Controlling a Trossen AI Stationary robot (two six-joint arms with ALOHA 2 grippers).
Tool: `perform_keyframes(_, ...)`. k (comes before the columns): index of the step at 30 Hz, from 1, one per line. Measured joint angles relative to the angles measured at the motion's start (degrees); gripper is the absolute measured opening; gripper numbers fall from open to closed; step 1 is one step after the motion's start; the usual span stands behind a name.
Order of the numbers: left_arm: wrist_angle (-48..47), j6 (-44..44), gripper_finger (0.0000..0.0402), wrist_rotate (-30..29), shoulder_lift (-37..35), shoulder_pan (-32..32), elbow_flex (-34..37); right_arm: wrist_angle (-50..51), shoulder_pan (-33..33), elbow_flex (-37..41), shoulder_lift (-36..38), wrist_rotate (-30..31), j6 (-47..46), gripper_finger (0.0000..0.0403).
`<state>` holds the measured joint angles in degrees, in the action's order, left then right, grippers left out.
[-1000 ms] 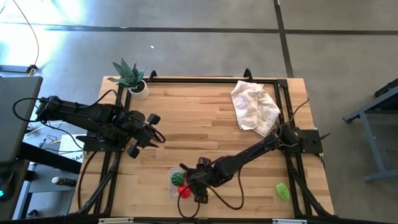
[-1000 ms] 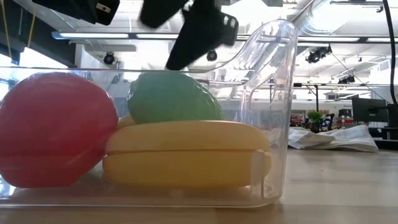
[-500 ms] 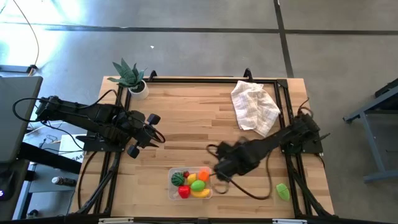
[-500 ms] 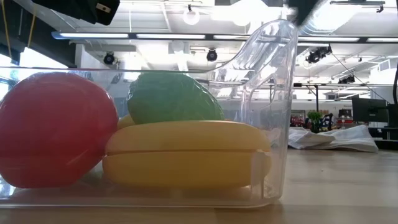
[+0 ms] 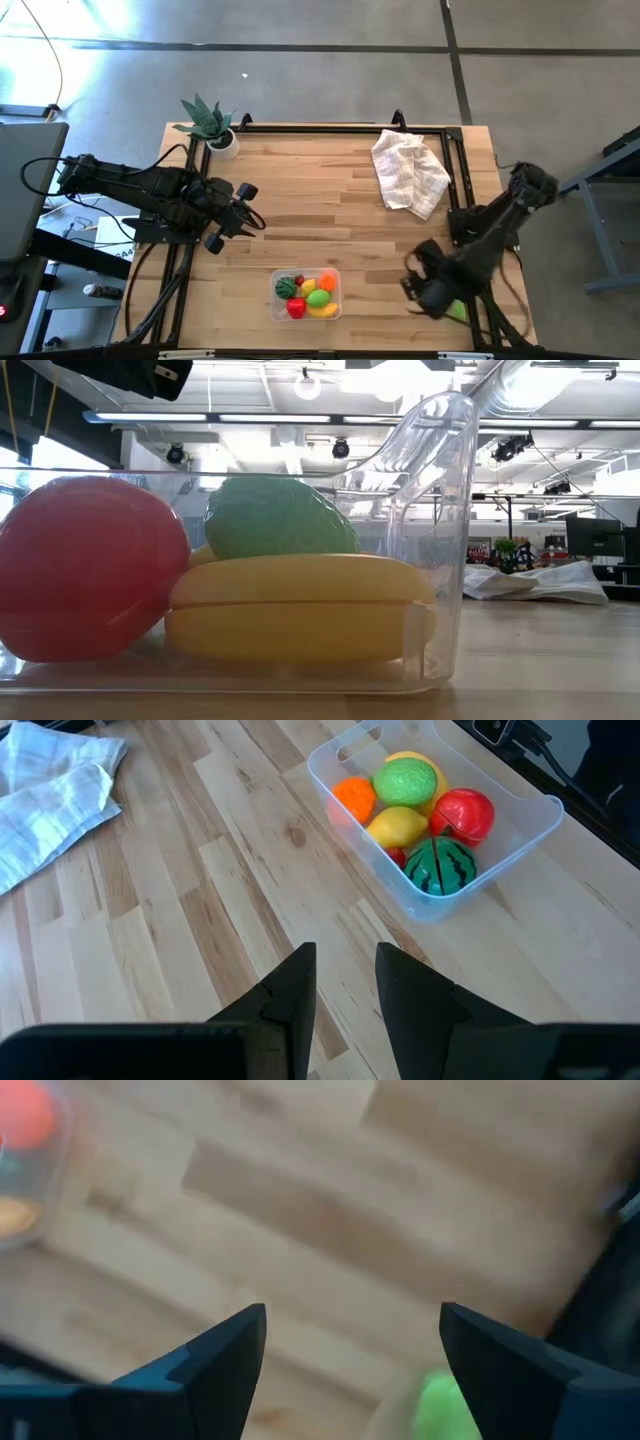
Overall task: Pick and placing Produce into tupperware
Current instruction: Put the start fruit into the bin
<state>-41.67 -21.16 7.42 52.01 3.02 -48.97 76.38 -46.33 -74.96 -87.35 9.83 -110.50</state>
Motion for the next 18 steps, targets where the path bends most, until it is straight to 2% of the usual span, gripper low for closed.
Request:
perform_keyframes(3,0.0,0.0,0.0095,0.0,0.0,0.0,0.0,-8.0,-4.1,6.5,3.7,-0.4,-9.1,0.0288)
perform_keyframes(7,0.0,0.0,0.0095,0.0,0.0,0.0,0.0,-11.2,-7.9,11.6,5.6,-1.0,-17.1,0.0288)
perform_keyframes(14,0.0,0.0,0.0095,0.0,0.0,0.0,0.0,-17.8,-13.8,15.2,5.7,-1.9,-25.9,0.0288)
perform_keyframes(18,0.0,0.0,0.0095,0.0,0.0,0.0,0.0,-18.6,-15.6,15.9,5.5,-4.5,-26.7,0.0288)
